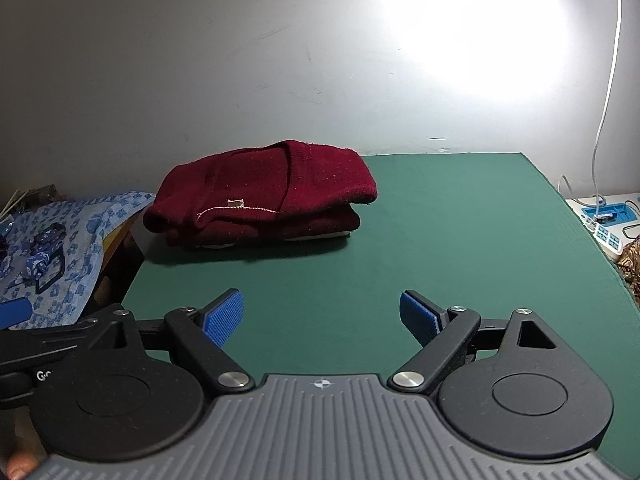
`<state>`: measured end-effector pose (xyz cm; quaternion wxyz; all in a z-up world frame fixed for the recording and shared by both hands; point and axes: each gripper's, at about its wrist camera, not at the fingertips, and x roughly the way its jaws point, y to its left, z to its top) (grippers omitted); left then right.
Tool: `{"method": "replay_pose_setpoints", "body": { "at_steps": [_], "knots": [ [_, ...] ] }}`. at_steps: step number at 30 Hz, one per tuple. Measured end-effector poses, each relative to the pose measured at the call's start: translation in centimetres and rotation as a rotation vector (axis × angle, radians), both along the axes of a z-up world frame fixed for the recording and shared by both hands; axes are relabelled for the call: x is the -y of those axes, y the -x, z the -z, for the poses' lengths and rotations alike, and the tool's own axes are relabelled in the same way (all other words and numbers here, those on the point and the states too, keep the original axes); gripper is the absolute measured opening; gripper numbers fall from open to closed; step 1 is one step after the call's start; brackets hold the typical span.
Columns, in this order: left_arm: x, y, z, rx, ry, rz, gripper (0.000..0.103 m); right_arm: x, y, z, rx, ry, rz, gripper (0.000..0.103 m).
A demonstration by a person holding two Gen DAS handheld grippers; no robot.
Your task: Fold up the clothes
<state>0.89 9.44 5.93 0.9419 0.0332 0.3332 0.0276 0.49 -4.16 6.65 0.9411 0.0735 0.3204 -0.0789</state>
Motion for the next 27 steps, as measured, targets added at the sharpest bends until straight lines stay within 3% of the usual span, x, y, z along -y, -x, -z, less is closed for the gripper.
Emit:
{"method": "replay_pose_setpoints", "body": {
  "at_steps": [8,16,21,27],
  "knots": [
    [3.2,0.3,-0.9,0.020,0.030,0.163,0.103,2.6,2.3,-0.2,0.046,0.039,0.196,0.088],
    [6.5,-0.2,-0.7,-0.008,0.030,0.262,0.103,5.1,4.2,0.2,0.029,0.040,0.330,0.088],
    [7.0,-0.1,-0.5,-0.013,0.012,0.269,0.103,5.4,4.4,0.6,0.023,0.042,0.330,0.088],
    [5.6,-0.5,-0.1,-0.026,0.017,0.218,0.103,3.9,3.6,1.1,0.018,0.072,0.253,0.088]
  ]
}}
